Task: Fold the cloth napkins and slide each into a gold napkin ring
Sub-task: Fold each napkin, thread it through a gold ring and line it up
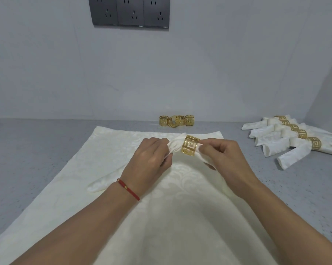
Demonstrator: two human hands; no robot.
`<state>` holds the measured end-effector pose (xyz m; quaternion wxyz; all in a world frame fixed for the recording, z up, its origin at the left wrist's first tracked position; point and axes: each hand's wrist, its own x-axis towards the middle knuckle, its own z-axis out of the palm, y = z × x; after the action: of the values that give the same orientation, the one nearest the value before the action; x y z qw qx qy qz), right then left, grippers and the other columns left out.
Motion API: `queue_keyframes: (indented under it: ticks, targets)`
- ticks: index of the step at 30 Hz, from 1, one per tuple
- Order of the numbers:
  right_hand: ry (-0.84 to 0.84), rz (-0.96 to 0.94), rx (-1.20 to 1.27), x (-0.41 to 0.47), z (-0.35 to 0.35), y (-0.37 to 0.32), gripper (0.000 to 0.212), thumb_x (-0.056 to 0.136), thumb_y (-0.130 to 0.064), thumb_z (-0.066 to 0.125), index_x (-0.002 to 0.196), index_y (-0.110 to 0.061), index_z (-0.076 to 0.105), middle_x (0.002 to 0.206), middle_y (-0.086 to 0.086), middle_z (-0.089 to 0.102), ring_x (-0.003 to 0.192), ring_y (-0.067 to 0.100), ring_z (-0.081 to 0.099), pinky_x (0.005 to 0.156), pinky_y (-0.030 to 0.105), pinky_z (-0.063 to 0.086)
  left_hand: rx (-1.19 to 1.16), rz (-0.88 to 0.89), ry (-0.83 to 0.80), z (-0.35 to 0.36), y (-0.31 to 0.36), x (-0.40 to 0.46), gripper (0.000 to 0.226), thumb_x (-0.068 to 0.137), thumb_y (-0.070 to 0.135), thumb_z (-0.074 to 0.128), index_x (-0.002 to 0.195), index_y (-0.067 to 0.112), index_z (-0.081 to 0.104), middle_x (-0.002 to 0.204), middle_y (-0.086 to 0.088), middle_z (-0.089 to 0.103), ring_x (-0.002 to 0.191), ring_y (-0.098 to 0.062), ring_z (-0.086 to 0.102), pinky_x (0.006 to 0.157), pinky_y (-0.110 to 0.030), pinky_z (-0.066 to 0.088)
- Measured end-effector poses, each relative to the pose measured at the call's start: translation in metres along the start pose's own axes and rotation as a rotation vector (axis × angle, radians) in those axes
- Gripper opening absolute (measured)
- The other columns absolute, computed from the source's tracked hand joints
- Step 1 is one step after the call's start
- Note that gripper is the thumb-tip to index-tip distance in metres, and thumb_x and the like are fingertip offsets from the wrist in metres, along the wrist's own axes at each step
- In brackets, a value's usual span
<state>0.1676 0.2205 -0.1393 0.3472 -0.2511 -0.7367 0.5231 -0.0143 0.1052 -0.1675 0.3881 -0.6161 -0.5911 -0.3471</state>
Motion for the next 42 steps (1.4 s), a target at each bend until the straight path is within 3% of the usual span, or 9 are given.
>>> queue_keyframes:
  ticks: [9,14,18,21,28,30,33,37,42]
  targets:
    - [0.045,0.195,0.028,0.004,-0.008,-0.001,0.017,0.086,-0.031,0.080,0.087,-0.014,0.083,0.075,0.006,0.031,0.068,0.019,0.023,0.057,0.031,0.024,-0.064,0.102,-0.025,-0.003,0.009,0.003,0.012,0.085,-0.002,0.058,0.074,-0.004,0.063,0.077,-0.009,0.061,0.077,-0.025,0.053,0.074,-0.031,0.046]
    - [0.114,0.270,0.069,0.005,-0.006,-0.001,0.015,0.078,-0.031,0.087,0.082,-0.017,0.083,0.069,-0.006,0.046,0.075,0.017,0.036,0.068,0.034,0.034,-0.086,0.148,-0.006,-0.002,0.012,0.004,0.016,0.087,-0.005,0.059,0.072,-0.002,0.061,0.084,-0.010,0.066,0.080,-0.028,0.059,0.077,-0.032,0.048]
    - [0.047,0.299,0.042,0.003,-0.008,-0.006,0.018,0.080,-0.038,0.086,0.087,-0.021,0.084,0.058,-0.023,0.056,0.070,0.009,0.048,0.068,0.025,0.038,-0.089,0.180,0.004,-0.002,0.011,0.005,0.019,0.084,-0.008,0.062,0.068,0.001,0.057,0.084,-0.010,0.066,0.077,-0.031,0.062,0.075,-0.036,0.049]
    - [0.027,0.285,0.022,0.002,-0.008,-0.008,0.014,0.077,-0.039,0.086,0.080,-0.025,0.084,0.065,-0.011,0.051,0.072,0.015,0.042,0.070,0.027,0.037,-0.094,0.184,0.012,-0.001,0.008,0.003,0.019,0.083,-0.009,0.063,0.068,0.001,0.056,0.085,-0.009,0.066,0.078,-0.031,0.061,0.073,-0.037,0.049]
    - [0.060,0.262,0.048,0.000,-0.007,-0.009,0.016,0.070,-0.030,0.091,0.072,-0.017,0.081,0.054,-0.011,0.044,0.054,0.008,0.036,0.057,0.023,0.031,-0.152,0.025,-0.117,0.000,0.001,-0.001,0.006,0.088,0.013,0.059,0.092,0.009,0.062,0.084,0.000,0.060,0.077,-0.022,0.054,0.068,-0.032,0.045]
    - [0.050,0.215,0.024,-0.002,-0.007,-0.010,0.013,0.075,-0.023,0.089,0.073,-0.014,0.081,0.049,-0.014,0.048,0.047,0.003,0.041,0.053,0.017,0.033,-0.221,-0.096,-0.281,-0.004,0.004,0.001,0.031,0.084,0.030,0.066,0.110,0.021,0.053,0.096,0.006,0.058,0.083,-0.020,0.054,0.072,-0.030,0.044]
    - [0.003,0.098,-0.030,-0.008,0.002,-0.011,0.009,0.079,-0.013,0.086,0.072,-0.015,0.081,0.065,-0.008,0.071,0.058,0.005,0.060,0.058,0.015,0.044,-0.251,-0.037,-0.375,-0.006,0.010,0.009,0.070,0.082,0.054,0.069,0.139,0.024,0.042,0.122,0.012,0.054,0.107,-0.015,0.053,0.090,-0.031,0.041]
    - [-0.046,0.047,-0.105,-0.010,0.007,-0.014,0.011,0.081,-0.012,0.083,0.073,-0.020,0.082,0.079,-0.005,0.078,0.075,0.006,0.071,0.070,0.020,0.051,-0.362,-0.041,-0.395,-0.004,0.014,0.012,0.046,0.094,0.054,0.057,0.130,0.025,0.057,0.109,0.018,0.058,0.106,-0.010,0.049,0.094,-0.038,0.041]
    - [-0.004,0.092,0.053,-0.011,-0.001,-0.016,0.006,0.079,-0.017,0.087,0.076,-0.015,0.083,0.081,0.002,0.079,0.072,0.010,0.074,0.062,0.018,0.052,-0.458,-0.284,-0.409,-0.004,0.004,0.005,0.043,0.089,0.056,0.062,0.123,0.032,0.056,0.112,0.023,0.055,0.112,-0.005,0.047,0.099,-0.037,0.042]
